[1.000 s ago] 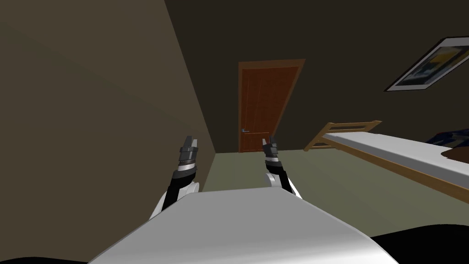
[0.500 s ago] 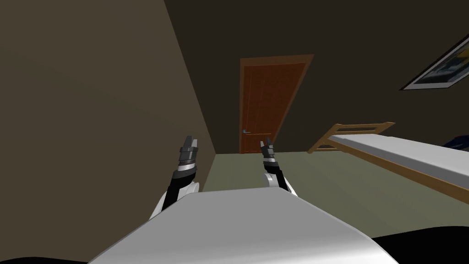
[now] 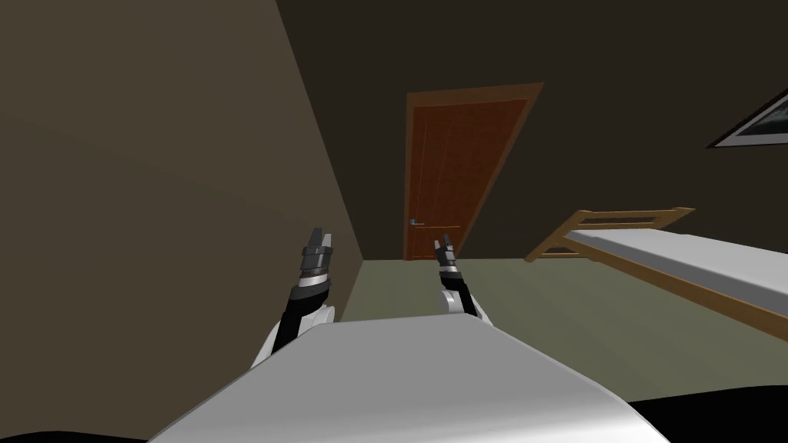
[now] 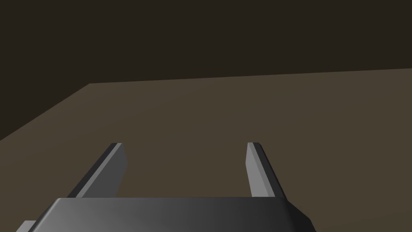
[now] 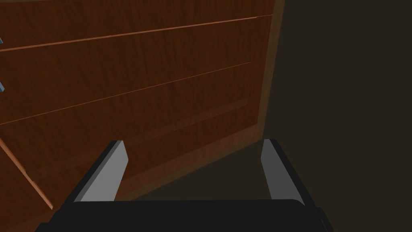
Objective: Pull the door open
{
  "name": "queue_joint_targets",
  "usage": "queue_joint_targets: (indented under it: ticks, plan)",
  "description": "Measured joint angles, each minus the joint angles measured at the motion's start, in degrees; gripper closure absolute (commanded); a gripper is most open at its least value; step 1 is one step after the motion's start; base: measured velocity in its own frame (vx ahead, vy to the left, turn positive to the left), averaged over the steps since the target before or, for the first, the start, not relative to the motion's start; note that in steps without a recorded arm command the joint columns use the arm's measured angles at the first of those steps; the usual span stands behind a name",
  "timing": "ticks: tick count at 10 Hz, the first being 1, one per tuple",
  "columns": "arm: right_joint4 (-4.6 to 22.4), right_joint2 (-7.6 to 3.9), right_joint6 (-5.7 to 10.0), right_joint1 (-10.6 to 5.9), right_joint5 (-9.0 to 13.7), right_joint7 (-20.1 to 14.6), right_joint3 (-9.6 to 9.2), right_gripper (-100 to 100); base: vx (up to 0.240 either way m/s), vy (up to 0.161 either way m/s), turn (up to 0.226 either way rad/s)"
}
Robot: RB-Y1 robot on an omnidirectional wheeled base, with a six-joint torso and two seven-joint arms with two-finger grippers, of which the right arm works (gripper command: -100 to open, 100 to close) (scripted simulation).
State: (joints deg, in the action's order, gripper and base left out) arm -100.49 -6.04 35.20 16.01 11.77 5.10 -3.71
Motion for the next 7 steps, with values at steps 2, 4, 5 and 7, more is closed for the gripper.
queue_joint_targets:
  ticks: [2, 4, 5, 7]
  plan:
    - [2.8, -0.46, 0.74, -0.84, 0.6, -0.1, -0.08, -100, 0.064, -0.011, 0.019]
    - [5.2, -0.82, 1.01, -1.69, 1.3, -0.2, -0.17, -100, 0.066, -0.004, 0.026]
    - [6.4, -0.81, 1.32, -2.13, 1.4, -0.2, -0.23, -100, 0.053, -0.003, 0.029]
    - [9.9, -1.16, 2.2, -3.26, 2.0, -0.3, -0.38, -100, 0.082, -0.011, 0.043]
